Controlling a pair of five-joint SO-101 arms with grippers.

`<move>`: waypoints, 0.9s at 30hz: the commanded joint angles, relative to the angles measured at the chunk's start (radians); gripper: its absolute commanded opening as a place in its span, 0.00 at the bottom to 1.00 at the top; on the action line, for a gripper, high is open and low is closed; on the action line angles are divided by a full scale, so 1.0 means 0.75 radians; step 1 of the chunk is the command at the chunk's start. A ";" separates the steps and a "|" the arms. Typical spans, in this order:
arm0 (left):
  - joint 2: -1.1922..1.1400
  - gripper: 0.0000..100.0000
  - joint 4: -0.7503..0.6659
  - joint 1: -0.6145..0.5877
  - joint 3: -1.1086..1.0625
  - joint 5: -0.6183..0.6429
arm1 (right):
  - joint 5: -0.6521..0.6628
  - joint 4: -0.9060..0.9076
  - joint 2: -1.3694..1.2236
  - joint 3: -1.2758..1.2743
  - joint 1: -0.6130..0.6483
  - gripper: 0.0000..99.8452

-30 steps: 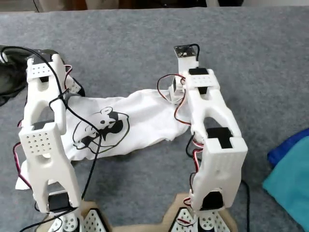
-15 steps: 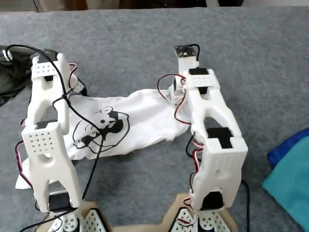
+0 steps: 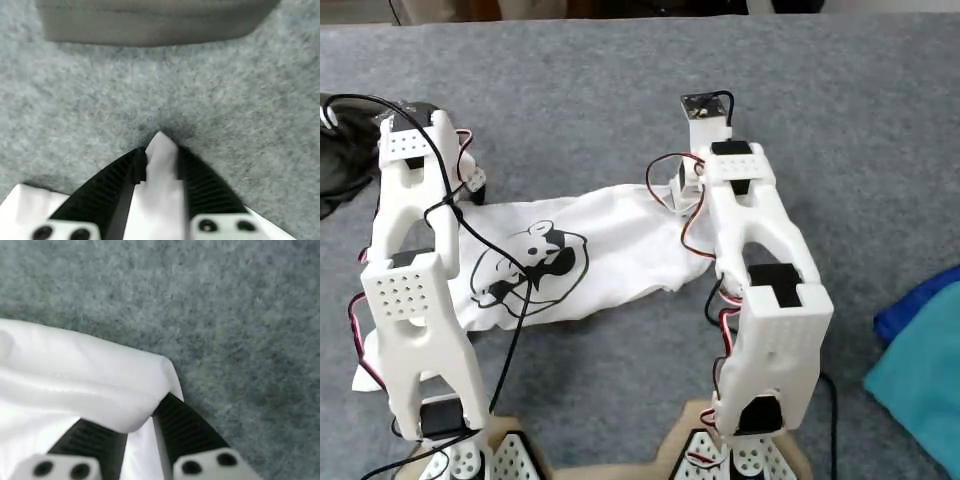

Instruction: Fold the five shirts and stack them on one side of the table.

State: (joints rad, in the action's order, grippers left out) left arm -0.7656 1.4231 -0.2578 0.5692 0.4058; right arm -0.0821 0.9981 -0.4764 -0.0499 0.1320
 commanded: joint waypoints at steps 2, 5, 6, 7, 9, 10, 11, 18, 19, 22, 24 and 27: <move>0.007 0.02 -0.029 -0.018 0.051 0.010 | 0.012 -0.016 0.003 0.052 -0.013 0.01; 0.007 0.02 -0.039 -0.018 0.043 0.010 | 0.012 -0.016 0.003 0.052 -0.013 0.01; 0.007 0.02 -0.053 -0.016 0.035 0.010 | 0.012 -0.016 0.003 0.052 -0.013 0.01; 0.007 0.02 -0.061 -0.014 0.027 0.010 | 0.012 -0.016 0.005 0.052 -0.015 0.01; 0.017 0.02 -0.061 -0.008 0.031 0.010 | 0.012 -0.016 0.009 0.052 -0.017 0.01; 0.024 0.02 -0.059 -0.006 0.035 0.010 | 0.012 -0.018 0.011 0.052 -0.017 0.01; 0.026 0.02 -0.059 0.000 0.041 0.008 | 0.012 -0.027 0.013 0.054 -0.021 0.01; 0.193 0.02 0.043 0.035 0.207 -0.086 | 0.372 0.057 0.265 0.056 -0.026 0.01; 0.236 0.02 0.076 0.035 0.254 -0.090 | 0.446 0.082 0.324 0.066 -0.026 0.01; 0.361 0.02 0.182 0.023 0.401 -0.117 | 0.595 0.221 0.529 0.142 -0.019 0.00; 0.435 0.02 0.250 0.023 0.493 -0.147 | 0.579 0.297 0.660 0.232 -0.024 0.00; 0.537 0.02 0.381 0.035 0.614 -0.176 | 0.606 0.423 0.819 0.416 -0.024 0.00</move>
State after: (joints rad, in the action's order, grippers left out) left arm -0.4803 1.6272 -0.2409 0.9114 0.2969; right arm 0.3445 1.2390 -0.0269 0.1036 0.1304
